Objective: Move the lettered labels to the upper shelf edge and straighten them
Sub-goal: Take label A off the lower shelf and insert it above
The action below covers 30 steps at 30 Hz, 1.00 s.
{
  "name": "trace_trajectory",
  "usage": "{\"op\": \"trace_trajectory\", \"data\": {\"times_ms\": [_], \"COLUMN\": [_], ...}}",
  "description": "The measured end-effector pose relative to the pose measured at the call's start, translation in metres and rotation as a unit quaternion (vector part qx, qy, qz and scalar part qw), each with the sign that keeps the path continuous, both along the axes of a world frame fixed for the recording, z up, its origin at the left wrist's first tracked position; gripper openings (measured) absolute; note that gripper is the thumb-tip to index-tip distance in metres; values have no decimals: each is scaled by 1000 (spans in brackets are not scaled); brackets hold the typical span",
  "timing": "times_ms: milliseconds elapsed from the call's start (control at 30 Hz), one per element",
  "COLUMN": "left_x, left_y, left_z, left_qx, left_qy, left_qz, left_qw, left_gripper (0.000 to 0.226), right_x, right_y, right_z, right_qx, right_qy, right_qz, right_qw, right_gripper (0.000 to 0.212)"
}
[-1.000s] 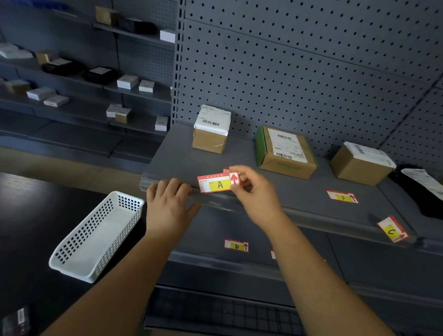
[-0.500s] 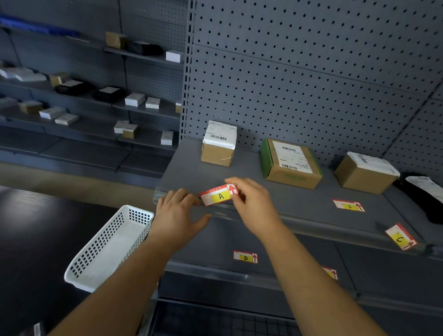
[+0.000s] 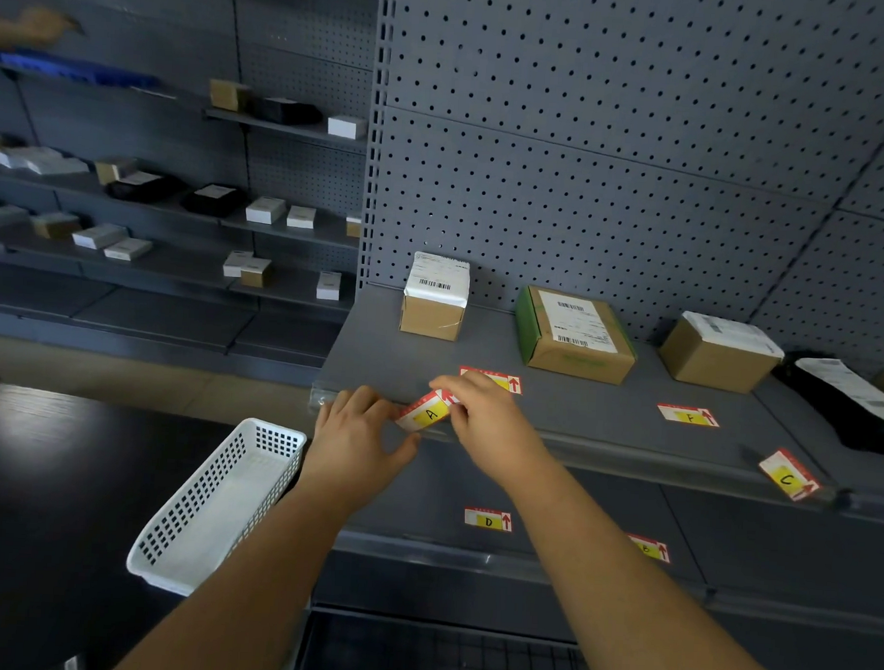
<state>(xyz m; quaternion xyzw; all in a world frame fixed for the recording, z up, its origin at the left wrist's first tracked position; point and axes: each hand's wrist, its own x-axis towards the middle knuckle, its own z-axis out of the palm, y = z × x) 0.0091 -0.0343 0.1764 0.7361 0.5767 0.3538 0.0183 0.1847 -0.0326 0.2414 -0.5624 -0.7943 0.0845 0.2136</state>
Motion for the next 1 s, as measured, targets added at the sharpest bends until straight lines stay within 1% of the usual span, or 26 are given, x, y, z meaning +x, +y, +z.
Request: {"op": "trace_trajectory", "data": {"times_ms": [200,267,367,433,533,600,733,800,933,1000], "left_x": [-1,-2,-5,-6,-4,0,9,17,40,55], "left_y": [-2,-2,-5,-10,-20,-27,-50,-63,-97,-120], "left_z": [3,4,5,5,5,5,4,2,-4,-8], "left_qx": [-22,-31,-27,-22,-29,-43,-49,-45,-74,-92], "left_qy": [1,-1,-18,-23,-14,-6,1,8,22,31], "left_qz": [-11,-15,-25,-33,-53,-59,-74,-74,-76,-81], "left_qw": [1000,999,999,999,998,997,996,996,994,992], "left_gripper": [36,35,32,31,33,39,43,50,58,60], "right_x": [-2,0,8,18,34,43,58,67,94,109], "right_y": [0,-2,-11,-21,-39,-49,-67,-79,-118,-143], "right_z": [2,1,-3,-9,-19,-27,-39,-44,-57,-63], "right_qx": [-17,-29,-11,8,27,23,19,17,-5,-17], "right_qy": [-13,11,60,74,27,6,-3,-11,-9,-5], "right_qz": [-4,-12,-31,-50,-63,-61,-59,-61,-64,-60], "right_qw": [1000,999,998,996,997,998,998,998,998,998], "right_gripper": [41,47,56,53,39,38,43,47,58,60]}}
